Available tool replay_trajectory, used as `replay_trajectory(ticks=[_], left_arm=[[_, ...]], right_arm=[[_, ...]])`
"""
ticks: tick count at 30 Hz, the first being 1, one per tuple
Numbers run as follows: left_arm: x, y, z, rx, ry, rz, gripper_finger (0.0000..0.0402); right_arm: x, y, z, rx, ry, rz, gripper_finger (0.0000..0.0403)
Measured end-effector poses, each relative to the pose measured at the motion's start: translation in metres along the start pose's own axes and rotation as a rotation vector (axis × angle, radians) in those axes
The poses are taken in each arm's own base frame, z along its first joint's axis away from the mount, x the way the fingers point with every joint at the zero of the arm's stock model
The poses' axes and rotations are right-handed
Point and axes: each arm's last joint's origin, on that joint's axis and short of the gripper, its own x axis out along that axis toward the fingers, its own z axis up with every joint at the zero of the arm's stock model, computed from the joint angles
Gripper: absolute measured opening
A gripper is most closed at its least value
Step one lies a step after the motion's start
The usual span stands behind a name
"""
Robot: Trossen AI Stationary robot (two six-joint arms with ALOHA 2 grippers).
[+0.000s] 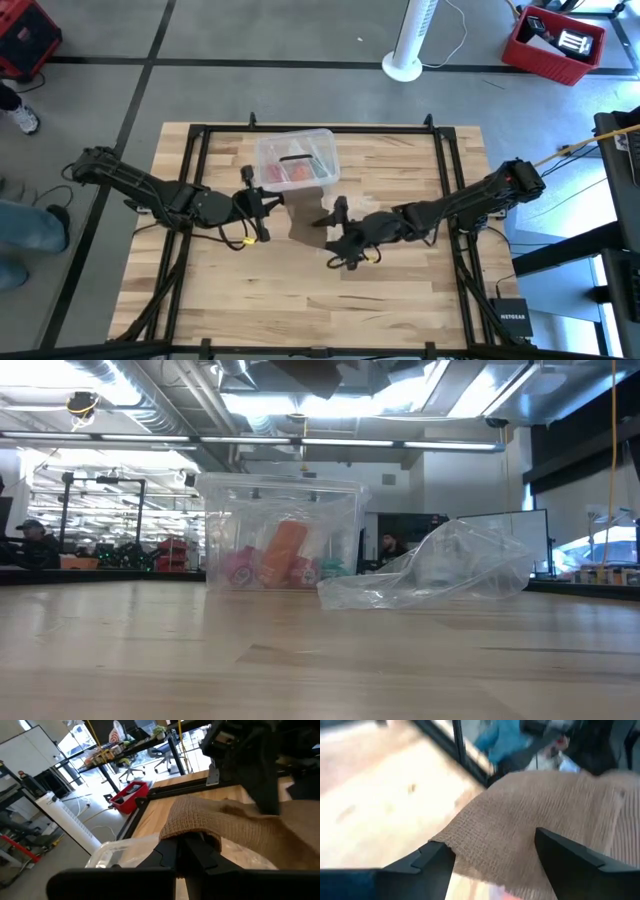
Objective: Roll bandage
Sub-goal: Roll the brown bandage
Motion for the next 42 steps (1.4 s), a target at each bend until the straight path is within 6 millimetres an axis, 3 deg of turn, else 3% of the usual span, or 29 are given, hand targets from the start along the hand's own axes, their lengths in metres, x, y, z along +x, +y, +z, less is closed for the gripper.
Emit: replay_trajectory(ticks=[4,8,14,19,24,29,32,36,42], left_arm=[[0.000,0.000,0.000,0.003,0.002,-0.002,0.0000],[0.001,0.001,-0.001,0.014,0.005,0.004,0.0000],[0.002,0.003,-0.001,0.013,0.008,0.015,0.0000],[0.002,0.003,0.000,0.009,0.004,0.014,0.0000],[0.000,0.001,0.004,-0.006,-0.029,0.009,0.0000],[-0.010,-0.006,0.018,0.010,-0.152,-0.021,0.0000],[-0.016,-0.008,0.025,0.020,-0.204,-0.029,0.0000],[-0.018,-0.009,0.027,0.022,-0.225,-0.032,0.0000],[-0.018,-0.009,0.027,0.016,-0.224,-0.033,0.0000]], right_arm=[[-0.007,0.005,0.006,-0.040,0.108,-0.012,0.0273],[-0.017,0.012,0.022,-0.036,0.041,0.020,0.0273],[-0.024,0.012,0.033,-0.087,0.141,-0.198,0.0273],[-0.024,0.017,0.028,-0.026,0.141,-0.114,0.0273],[-0.026,0.014,0.027,0.073,0.167,-0.162,0.0273],[-0.038,-0.005,0.009,0.313,0.197,-0.101,0.0273],[-0.041,-0.017,-0.009,0.476,0.108,-0.074,0.0273],[-0.033,-0.020,-0.029,0.645,-0.147,-0.052,0.0273],[-0.015,-0.017,-0.036,0.775,-0.462,0.003,0.0273]])
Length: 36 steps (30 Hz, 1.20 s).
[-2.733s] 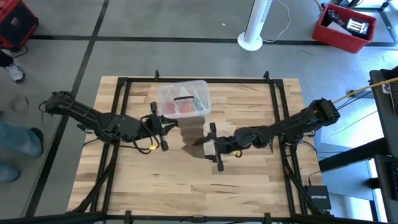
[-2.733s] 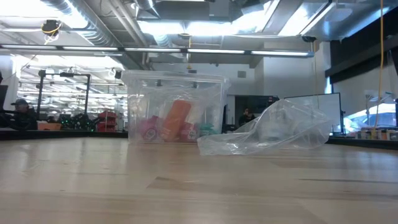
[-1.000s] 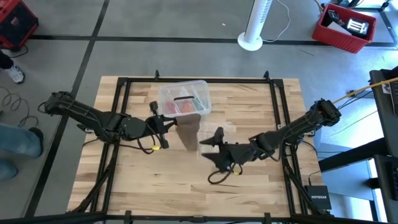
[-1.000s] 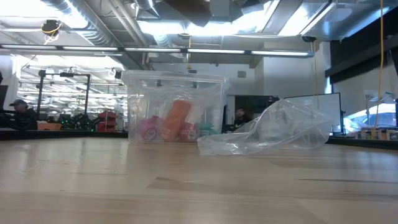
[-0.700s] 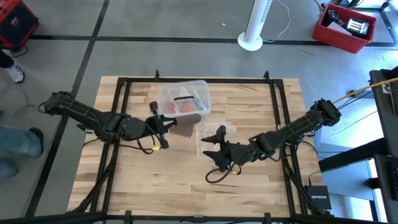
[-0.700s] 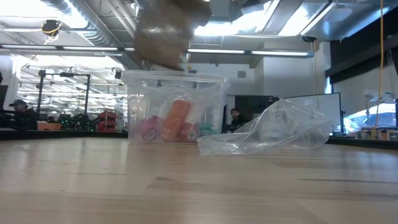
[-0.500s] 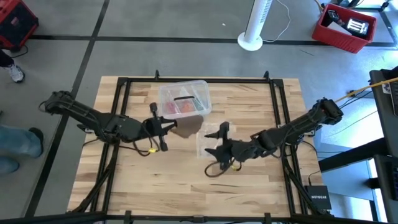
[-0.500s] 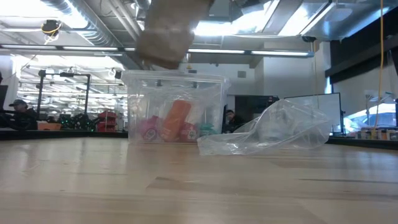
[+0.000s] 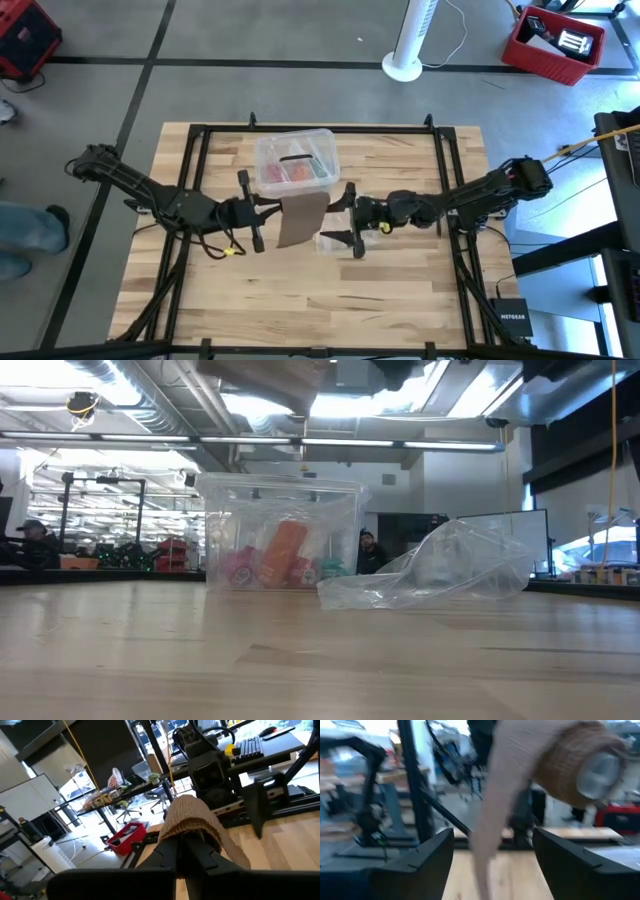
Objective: Roll bandage
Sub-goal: Roll the brown bandage
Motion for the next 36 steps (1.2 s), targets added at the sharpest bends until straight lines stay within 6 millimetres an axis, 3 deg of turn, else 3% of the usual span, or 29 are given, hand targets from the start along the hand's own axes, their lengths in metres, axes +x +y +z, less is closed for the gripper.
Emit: replay_trajectory(ticks=[4,7,16,18,21,31,36], left_arm=[[0.000,0.001,0.001,-0.003,-0.006,0.004,0.0000],[0.000,0.001,0.002,-0.010,-0.015,0.008,0.0000],[0.000,0.003,0.007,-0.030,-0.056,0.026,0.0000],[0.000,0.004,0.008,-0.044,-0.068,0.032,0.0000],[-0.001,0.003,0.009,-0.066,-0.079,0.023,0.0000],[-0.008,-0.007,0.018,-0.196,-0.221,-0.246,0.0000],[-0.009,-0.010,0.014,-0.196,-0.169,-0.233,0.0000]], right_arm=[[0.010,0.001,-0.007,-0.005,-0.019,-0.013,0.0272],[0.015,0.000,-0.011,-0.039,-0.041,-0.048,0.0249],[0.021,0.001,-0.020,-0.091,-0.054,-0.003,0.0041],[0.021,0.001,-0.021,-0.132,-0.046,-0.006,0.0011],[0.021,-0.001,-0.020,-0.203,-0.047,-0.056,0.0015],[0.019,-0.018,-0.019,-0.557,0.043,-0.338,0.0014],[0.018,-0.018,-0.015,-0.548,0.011,-0.354,0.0007]])
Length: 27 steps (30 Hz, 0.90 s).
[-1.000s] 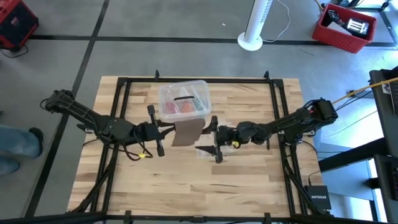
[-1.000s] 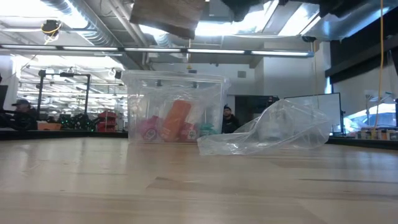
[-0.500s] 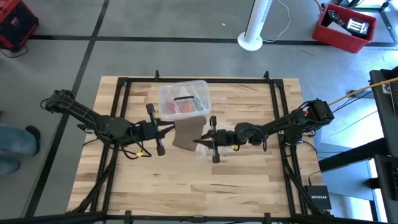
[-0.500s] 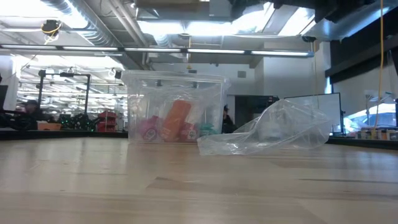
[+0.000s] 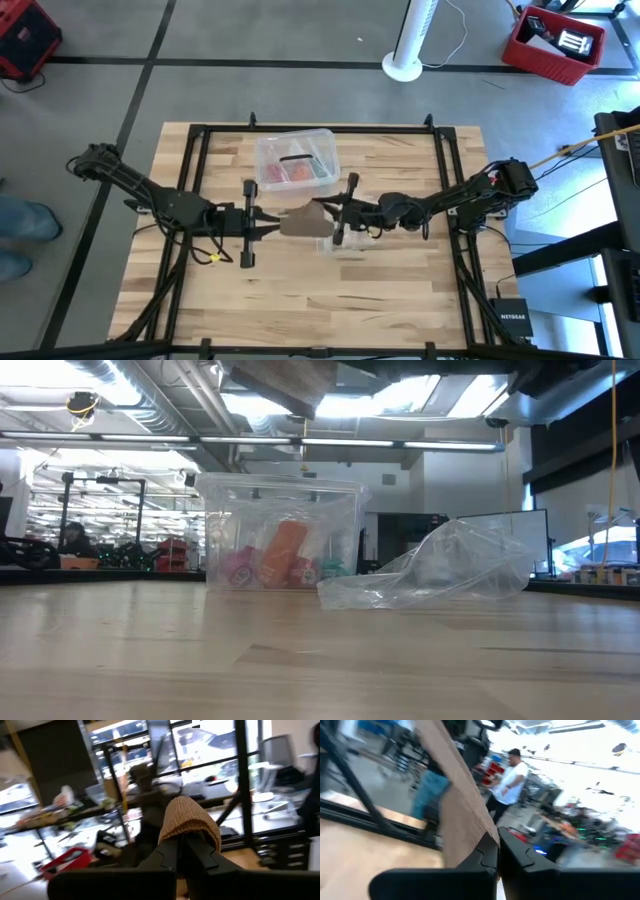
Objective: Roll bandage
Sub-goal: Roll the brown bandage
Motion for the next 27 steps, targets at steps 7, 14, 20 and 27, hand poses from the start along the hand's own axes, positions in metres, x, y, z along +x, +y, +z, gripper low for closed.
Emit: replay_trajectory(ticks=[7,14,20,27], left_arm=[[0.001,0.007,-0.001,0.059,0.042,0.155,0.0000],[0.003,0.012,-0.002,0.075,0.047,0.186,0.0000],[0.003,0.012,-0.002,0.088,0.047,0.186,0.0000],[0.003,0.012,-0.001,0.080,0.042,0.187,0.0000]], right_arm=[[0.000,0.005,-0.003,0.312,0.002,0.142,0.0069],[-0.001,0.010,-0.005,0.455,0.022,0.264,0.0179],[-0.002,0.014,-0.003,0.468,-0.002,0.393,0.0219],[0.000,0.018,-0.014,0.382,0.039,0.361,0.0181]])
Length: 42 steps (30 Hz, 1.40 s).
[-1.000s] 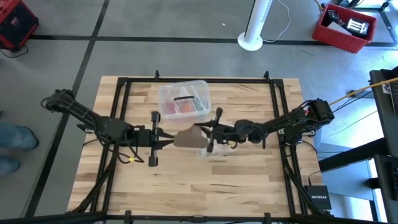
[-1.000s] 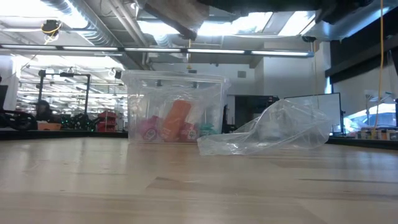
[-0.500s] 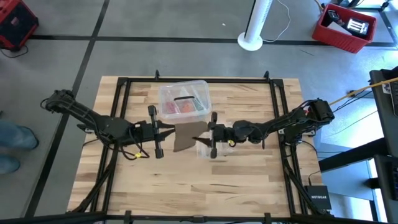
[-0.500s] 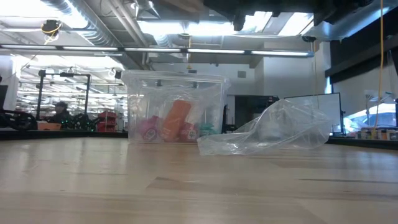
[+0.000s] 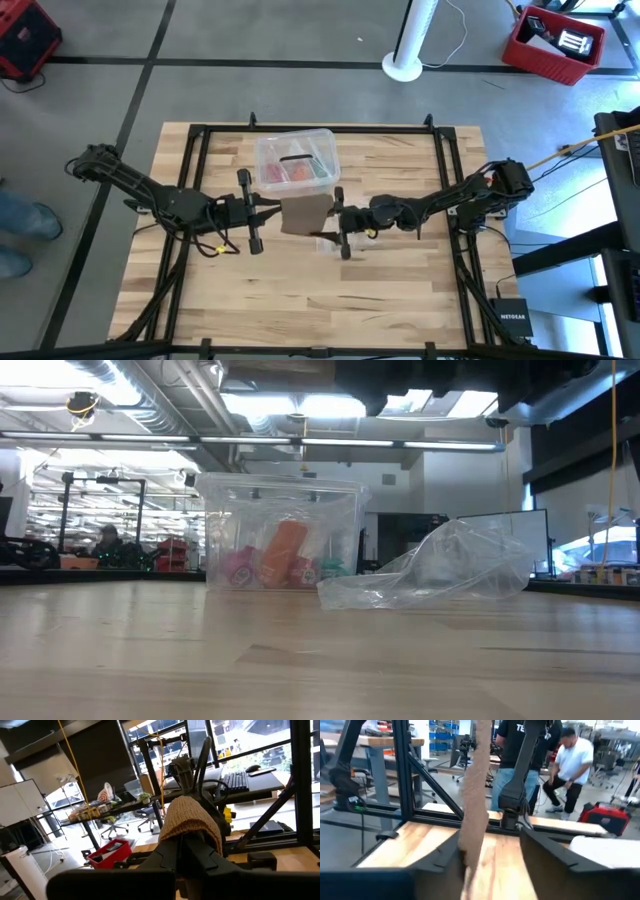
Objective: Roll bandage
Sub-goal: Roll the brown bandage
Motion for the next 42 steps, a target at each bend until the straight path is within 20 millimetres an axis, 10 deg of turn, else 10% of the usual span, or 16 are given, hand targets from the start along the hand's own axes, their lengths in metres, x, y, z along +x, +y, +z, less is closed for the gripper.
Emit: replay_trajectory(ticks=[7,23,42], left_arm=[[0.000,-0.002,0.000,-0.014,-0.002,-0.019,0.0000],[-0.011,-0.023,-0.018,-0.218,0.168,-0.328,0.0000],[-0.005,0.001,-0.050,-0.223,0.420,0.076,0.0000]], right_arm=[[0.000,-0.002,0.001,-0.140,0.007,-0.065,0.0014],[-0.008,-0.015,0.019,-0.614,0.082,-0.516,0.0008],[-0.023,0.028,0.058,-0.682,-0.164,-0.242,0.0008]])
